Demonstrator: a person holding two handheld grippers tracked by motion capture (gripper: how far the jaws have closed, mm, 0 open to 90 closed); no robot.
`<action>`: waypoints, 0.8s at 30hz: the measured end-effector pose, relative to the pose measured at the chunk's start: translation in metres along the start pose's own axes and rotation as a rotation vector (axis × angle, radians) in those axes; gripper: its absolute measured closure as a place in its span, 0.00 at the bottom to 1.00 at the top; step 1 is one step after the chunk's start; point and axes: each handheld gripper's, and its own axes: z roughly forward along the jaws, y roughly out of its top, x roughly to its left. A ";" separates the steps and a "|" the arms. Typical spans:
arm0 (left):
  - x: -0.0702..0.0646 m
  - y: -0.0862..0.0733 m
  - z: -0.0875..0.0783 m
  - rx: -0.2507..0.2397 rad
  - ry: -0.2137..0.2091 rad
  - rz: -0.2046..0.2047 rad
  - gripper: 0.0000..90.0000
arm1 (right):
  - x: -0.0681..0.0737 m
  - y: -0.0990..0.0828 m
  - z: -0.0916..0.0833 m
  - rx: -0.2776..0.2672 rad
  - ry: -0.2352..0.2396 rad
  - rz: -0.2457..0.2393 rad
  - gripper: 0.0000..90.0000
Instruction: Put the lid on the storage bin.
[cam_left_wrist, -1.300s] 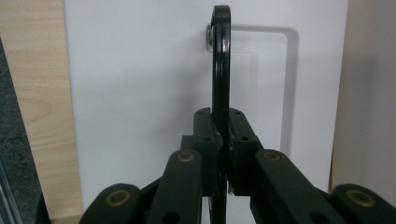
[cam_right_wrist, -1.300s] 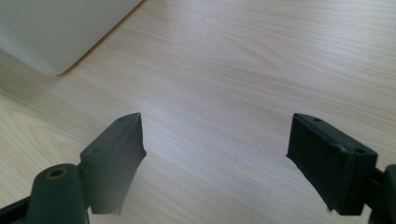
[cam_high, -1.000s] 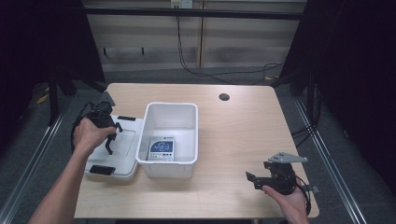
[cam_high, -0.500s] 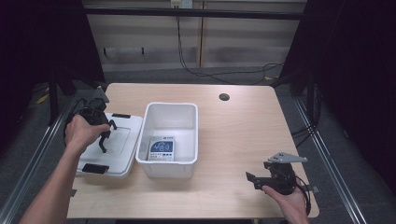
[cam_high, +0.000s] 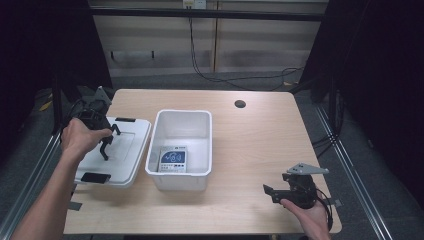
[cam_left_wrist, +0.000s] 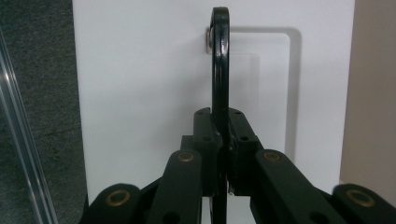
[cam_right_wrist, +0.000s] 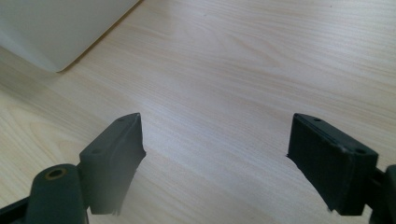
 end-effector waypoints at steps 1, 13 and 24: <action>0.000 0.000 -0.001 0.000 -0.001 0.004 0.94 | 0.000 0.000 0.000 0.001 0.000 0.002 0.20; -0.001 0.000 -0.018 -0.010 0.003 0.015 0.94 | 0.000 0.000 0.000 0.003 0.002 0.001 0.19; -0.006 0.001 -0.031 -0.030 -0.004 0.020 0.94 | 0.001 0.000 0.000 0.007 0.000 0.003 0.19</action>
